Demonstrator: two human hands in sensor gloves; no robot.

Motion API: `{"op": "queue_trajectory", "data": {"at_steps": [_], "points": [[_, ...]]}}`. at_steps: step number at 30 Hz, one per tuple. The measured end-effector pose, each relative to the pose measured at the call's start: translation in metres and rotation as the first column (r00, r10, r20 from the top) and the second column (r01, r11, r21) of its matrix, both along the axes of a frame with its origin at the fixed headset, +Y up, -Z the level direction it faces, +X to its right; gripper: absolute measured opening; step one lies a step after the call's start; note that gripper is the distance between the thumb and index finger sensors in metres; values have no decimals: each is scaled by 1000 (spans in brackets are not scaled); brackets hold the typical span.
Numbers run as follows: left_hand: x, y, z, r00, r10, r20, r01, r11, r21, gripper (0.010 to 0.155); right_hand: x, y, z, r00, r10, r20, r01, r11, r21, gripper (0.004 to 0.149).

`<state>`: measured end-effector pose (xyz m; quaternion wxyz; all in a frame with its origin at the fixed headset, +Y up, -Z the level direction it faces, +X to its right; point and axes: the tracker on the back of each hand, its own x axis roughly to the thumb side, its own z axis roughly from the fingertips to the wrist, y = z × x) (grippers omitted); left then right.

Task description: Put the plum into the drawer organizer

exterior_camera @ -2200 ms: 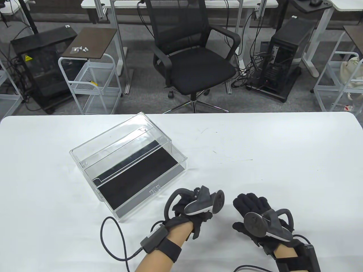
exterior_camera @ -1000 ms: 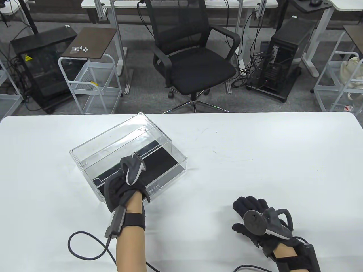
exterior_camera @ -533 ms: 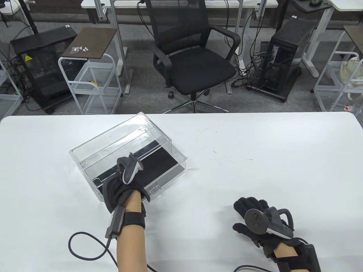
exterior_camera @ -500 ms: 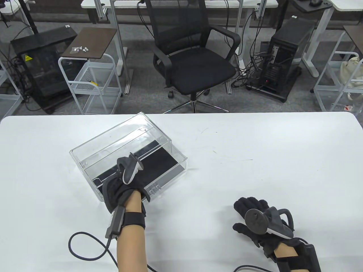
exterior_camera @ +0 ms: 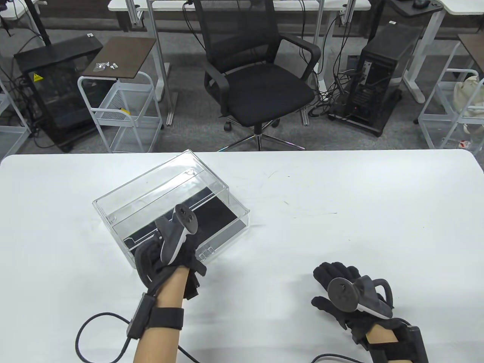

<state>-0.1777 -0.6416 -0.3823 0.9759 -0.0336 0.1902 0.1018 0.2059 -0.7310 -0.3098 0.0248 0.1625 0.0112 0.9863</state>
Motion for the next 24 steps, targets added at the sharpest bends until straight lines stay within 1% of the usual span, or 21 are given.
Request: {"op": "queue_trajectory", "data": {"at_steps": [1, 2, 3, 4, 5, 6, 7, 8, 9, 10, 11, 14, 16, 17, 18, 19, 22, 24], "points": [[4, -1, 11, 994, 98, 49, -99, 995, 23, 70, 0, 0, 0, 1000, 2, -1, -2, 1000, 5, 77], [8, -7, 19, 974, 205, 91, -206, 979, 0, 67, 0, 1, 1, 1000, 1, -2, -1, 1000, 11, 77], [10, -14, 23, 951, 289, 110, -286, 957, -40, 65, 0, 2, 2, 1000, 0, -3, 0, 1000, 15, 77], [13, -29, 27, 909, 405, 101, -393, 912, -119, 65, 0, 2, 2, 1000, -1, -3, 1, 1000, 19, 77], [14, -40, 27, 881, 467, 79, -449, 877, -173, 66, -1, 2, 2, 1000, -1, -4, 1, 1000, 21, 77], [15, -57, 27, 832, 554, 28, -530, 809, -252, 68, -1, 2, 3, 1000, 1, -4, -1, 1000, 23, 76], [14, -69, 26, 796, 605, -19, -585, 759, -286, 71, -1, 1, 3, 1000, 6, -6, -6, 1000, 25, 76], [11, -84, 24, 745, 660, -96, -656, 701, -280, 74, -1, 0, 3, 1000, 17, -5, -17, 1000, 23, 76], [9, -91, 23, 714, 687, -133, -695, 673, -252, 75, -1, -1, 4, 1000, 23, -2, -23, 1000, 19, 76], [6, -104, 22, 648, 736, -196, -761, 622, -182, 75, -1, -2, 4, 1000, 30, -2, -30, 999, 15, 76], [4, -109, 22, 605, 762, -230, -796, 587, -149, 75, -1, -2, 4, 999, 32, -2, -32, 999, 14, 76], [3, -129, 21, 366, 884, -290, -922, 387, 17, 71, -1, -1, 5, 1000, 24, -4, -24, 1000, 14, 76], [6, -140, 20, 221, 933, -284, -956, 264, 125, 69, -1, -2, 4, 1000, 16, -4, -16, 1000, 11, 76], [7, -142, 19, 186, 940, -286, -961, 235, 146, 68, 0, -2, 4, 1000, 16, -3, -16, 1000, 10, 75], [8, -146, 17, 160, 953, -257, -964, 207, 166, 67, 0, -2, 3, 1000, 16, -3, -16, 1000, 8, 75], [8, -148, 17, 153, 956, -249, -964, 201, 177, 66, 0, -2, 3, 1000, 15, -4, -15, 1000, 7, 75], [9, -148, 17, 149, 956, -253, -944, 213, 253, 62, 0, -1, 4, 1000, 0, -9, 0, 1000, 7, 75], [8, -146, 17, 133, 962, -240, -947, 195, 256, 61, 0, -1, 4, 1000, -7, -13, 7, 1000, 6, 75]]}}
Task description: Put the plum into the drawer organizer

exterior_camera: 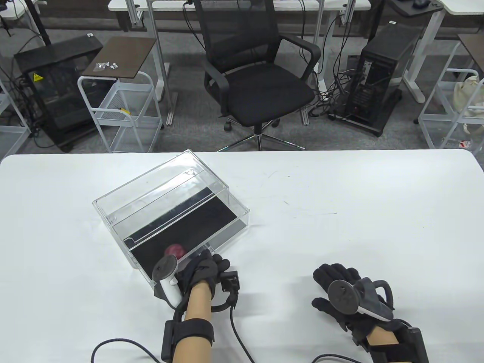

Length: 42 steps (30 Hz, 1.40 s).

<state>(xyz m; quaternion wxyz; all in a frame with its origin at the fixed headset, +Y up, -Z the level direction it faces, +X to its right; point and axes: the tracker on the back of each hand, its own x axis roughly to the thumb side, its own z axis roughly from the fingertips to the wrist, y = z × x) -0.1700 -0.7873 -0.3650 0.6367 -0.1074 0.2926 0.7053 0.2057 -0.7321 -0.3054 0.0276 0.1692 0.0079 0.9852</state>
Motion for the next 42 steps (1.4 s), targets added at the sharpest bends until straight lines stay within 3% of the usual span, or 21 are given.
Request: {"op": "queue_trajectory", "data": {"at_steps": [5, 8, 24, 29, 33, 34, 37, 40, 42], "points": [[-9, 5, -2, 999, -32, -32, 32, 999, 0, 62, -1, -1, 0, 1000, 2, -3, -2, 1000, 0, 75], [-10, 3, -6, 999, 23, -27, -23, 1000, 15, 62, 0, -1, 0, 1000, 9, -2, -9, 1000, 1, 75], [-38, 4, -45, 998, 64, -17, -62, 994, 85, 63, 2, -4, -6, 999, 20, 26, -19, 999, -31, 74], [-40, 10, -49, 1000, 21, 1, -21, 996, 92, 64, 2, -3, -6, 1000, 9, 23, -8, 1000, -28, 75], [-34, 25, -43, 985, -170, 22, 167, 982, 86, 66, 1, 0, -4, 1000, -1, 13, 1, 1000, -15, 75], [-31, 31, -40, 969, -242, 50, 237, 967, 95, 65, 0, 1, -3, 1000, -4, 10, 4, 1000, -9, 75], [-15, 59, -30, 843, -495, 209, 433, 856, 282, 66, 0, 3, -2, 1000, -14, 2, 14, 1000, 7, 76], [13, 88, -9, 637, -731, 245, 539, 650, 536, 75, -1, 5, 0, 1000, -21, -4, 21, 1000, 23, 76], [34, 100, 10, 458, -850, 259, 518, 492, 700, 78, -1, 6, 1, 1000, -19, -7, 19, 999, 29, 76]]}}
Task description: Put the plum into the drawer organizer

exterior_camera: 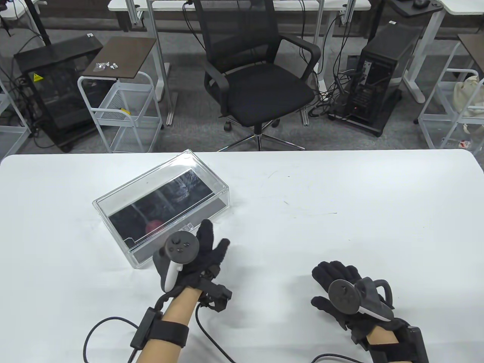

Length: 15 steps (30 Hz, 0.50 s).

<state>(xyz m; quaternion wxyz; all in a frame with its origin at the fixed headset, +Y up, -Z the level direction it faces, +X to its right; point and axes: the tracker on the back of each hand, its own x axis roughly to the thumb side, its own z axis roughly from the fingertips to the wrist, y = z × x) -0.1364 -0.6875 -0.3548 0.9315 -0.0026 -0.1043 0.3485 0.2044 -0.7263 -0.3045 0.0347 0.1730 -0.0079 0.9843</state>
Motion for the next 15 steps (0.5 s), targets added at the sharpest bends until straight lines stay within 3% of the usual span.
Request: {"op": "queue_trajectory", "data": {"at_steps": [4, 7, 10, 15], "points": [[28, -4, 25, 920, -322, 224, 292, 944, 157, 76, -2, 0, 2, 1000, 7, -9, -7, 1000, 8, 75], [40, -21, 39, 801, -510, 314, 445, 858, 257, 75, -3, -1, 3, 1000, 15, -16, -15, 1000, 17, 75], [44, -36, 44, 754, -550, 360, 466, 833, 298, 73, -4, -1, 4, 1000, 18, -21, -17, 1000, 21, 76], [44, -44, 43, 750, -536, 389, 462, 844, 272, 73, -5, -1, 5, 1000, 20, -21, -20, 1000, 23, 76]]}}
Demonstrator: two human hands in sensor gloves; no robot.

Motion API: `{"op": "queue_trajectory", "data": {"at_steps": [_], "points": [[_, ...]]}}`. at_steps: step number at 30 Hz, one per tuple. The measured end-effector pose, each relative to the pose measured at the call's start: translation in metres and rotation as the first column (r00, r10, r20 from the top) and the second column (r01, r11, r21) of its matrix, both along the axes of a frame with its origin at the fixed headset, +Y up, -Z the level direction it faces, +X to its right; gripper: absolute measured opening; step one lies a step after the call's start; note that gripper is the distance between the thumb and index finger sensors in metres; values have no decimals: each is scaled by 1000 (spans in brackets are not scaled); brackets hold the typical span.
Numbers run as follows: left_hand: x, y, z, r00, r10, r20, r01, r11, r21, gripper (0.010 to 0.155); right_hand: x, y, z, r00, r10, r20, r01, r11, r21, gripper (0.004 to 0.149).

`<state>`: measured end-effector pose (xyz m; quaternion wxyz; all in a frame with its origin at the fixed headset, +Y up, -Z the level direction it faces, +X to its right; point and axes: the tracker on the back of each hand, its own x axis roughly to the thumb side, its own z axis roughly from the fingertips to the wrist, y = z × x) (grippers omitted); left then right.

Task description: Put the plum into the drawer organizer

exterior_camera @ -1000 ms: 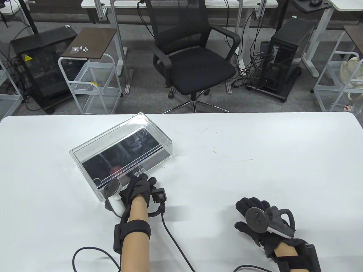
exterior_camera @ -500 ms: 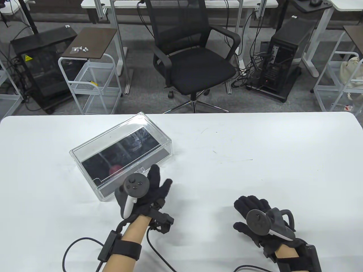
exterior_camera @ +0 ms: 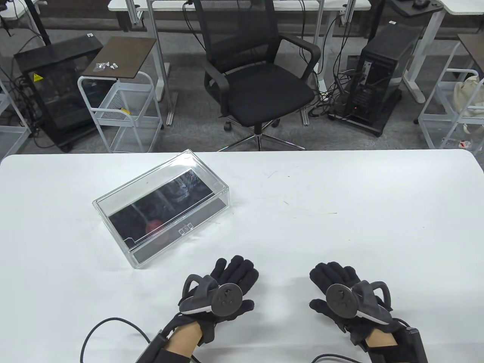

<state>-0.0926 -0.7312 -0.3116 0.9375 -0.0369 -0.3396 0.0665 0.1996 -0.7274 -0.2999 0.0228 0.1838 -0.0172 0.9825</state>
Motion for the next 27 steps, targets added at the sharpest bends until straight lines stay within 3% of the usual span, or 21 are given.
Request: {"op": "queue_trajectory", "data": {"at_steps": [27], "points": [[-10, 2, 0, 1000, 15, -22, -16, 1000, -7, 72, -2, -1, 1, 1000, 23, 0, -23, 1000, 7, 76]]}}
